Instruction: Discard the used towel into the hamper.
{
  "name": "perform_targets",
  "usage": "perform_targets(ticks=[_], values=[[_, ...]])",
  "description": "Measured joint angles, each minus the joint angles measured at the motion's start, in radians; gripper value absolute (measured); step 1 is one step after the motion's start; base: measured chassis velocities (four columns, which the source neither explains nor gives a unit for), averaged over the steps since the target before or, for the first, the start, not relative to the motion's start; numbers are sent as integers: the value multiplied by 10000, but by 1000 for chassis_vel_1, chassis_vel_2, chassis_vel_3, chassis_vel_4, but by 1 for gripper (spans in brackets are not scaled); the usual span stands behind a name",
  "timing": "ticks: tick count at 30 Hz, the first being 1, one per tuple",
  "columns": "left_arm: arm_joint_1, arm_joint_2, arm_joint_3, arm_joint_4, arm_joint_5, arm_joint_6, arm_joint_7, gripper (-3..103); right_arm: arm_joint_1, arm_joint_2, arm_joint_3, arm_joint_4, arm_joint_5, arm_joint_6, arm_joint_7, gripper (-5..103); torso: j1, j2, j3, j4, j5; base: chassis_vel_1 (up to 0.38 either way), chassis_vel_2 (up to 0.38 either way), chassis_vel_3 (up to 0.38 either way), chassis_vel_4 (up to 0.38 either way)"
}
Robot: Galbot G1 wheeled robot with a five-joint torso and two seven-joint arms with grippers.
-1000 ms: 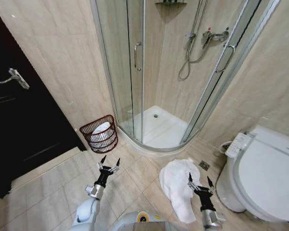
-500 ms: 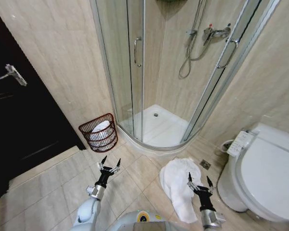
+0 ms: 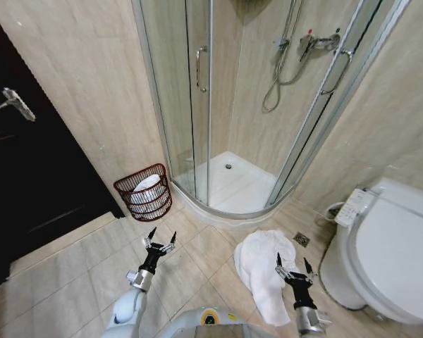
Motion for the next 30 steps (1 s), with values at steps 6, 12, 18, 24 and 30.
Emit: perform_targets(ticks=[6,12,18,24,30], values=[[73,98,-47,-531,-182,248,-58,100,-27,4,171,503,11,-115,-85,100,-109,-233,-126,0,0,0,0,0,0],[307,376,-204,-1827,-506,1015,-364,100,-385,132,30,1893,12,-766,201,100,-234,-514,-281,0,-2,0,0,0,0],[927,692,-331,-3422,-865,1728,-775,100,-935,200,-363,2968,-231,-907,438,100,-353,-751,-400,1,0,0,0,0,0],[1204,957,-531,-4022,-1153,1828,-957,100,-1345,45,-202,3706,-287,-1004,466,100,-482,-1014,-537,1,0,0,0,0,0],[1127,860,-426,-3735,-1121,1742,-967,100,-1650,-179,212,3940,-199,-1054,379,100,-573,-1214,-644,1,-1,0,0,0,0]])
